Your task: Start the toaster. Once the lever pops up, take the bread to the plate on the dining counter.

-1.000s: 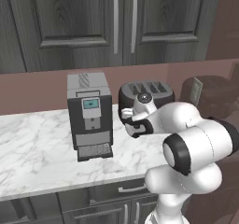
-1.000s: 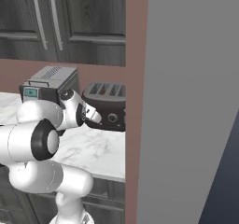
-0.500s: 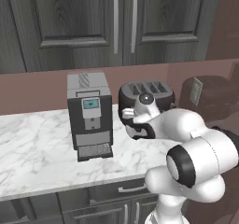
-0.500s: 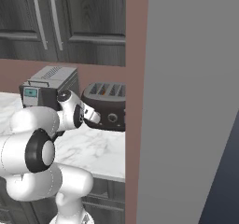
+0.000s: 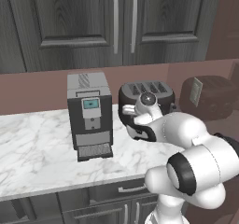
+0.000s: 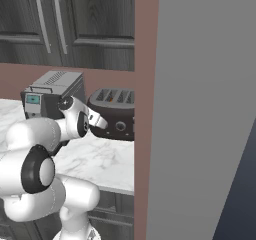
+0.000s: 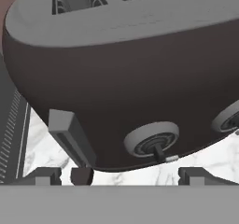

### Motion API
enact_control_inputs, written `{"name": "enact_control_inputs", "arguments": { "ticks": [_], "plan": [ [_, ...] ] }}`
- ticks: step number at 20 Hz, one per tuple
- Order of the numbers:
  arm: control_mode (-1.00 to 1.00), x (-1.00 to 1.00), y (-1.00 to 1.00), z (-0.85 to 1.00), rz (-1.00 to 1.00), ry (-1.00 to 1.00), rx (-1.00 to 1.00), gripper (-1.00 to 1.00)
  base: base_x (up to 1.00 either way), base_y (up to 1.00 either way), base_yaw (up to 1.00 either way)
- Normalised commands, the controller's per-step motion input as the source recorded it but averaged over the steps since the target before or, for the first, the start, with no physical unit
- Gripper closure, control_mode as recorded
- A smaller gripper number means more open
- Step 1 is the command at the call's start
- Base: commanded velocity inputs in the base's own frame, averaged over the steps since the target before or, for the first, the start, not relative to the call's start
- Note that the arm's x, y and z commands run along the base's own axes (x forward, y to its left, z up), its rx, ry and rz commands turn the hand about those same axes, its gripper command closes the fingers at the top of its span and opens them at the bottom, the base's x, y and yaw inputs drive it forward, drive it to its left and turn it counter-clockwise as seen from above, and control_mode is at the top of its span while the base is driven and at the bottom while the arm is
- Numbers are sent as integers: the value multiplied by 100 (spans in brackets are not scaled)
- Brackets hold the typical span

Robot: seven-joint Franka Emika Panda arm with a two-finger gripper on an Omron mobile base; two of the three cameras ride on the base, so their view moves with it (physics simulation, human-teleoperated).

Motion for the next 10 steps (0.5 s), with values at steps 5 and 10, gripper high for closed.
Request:
{"name": "enact_control_inputs", "arguments": {
  "ticks": [5, 10],
  "plan": [
    [-100, 0, -2, 8, 0, -16, 0, -100, 0, 0, 0],
    [-100, 0, -5, 2, 0, -17, 0, -100, 0, 0, 0]
  ]
}}
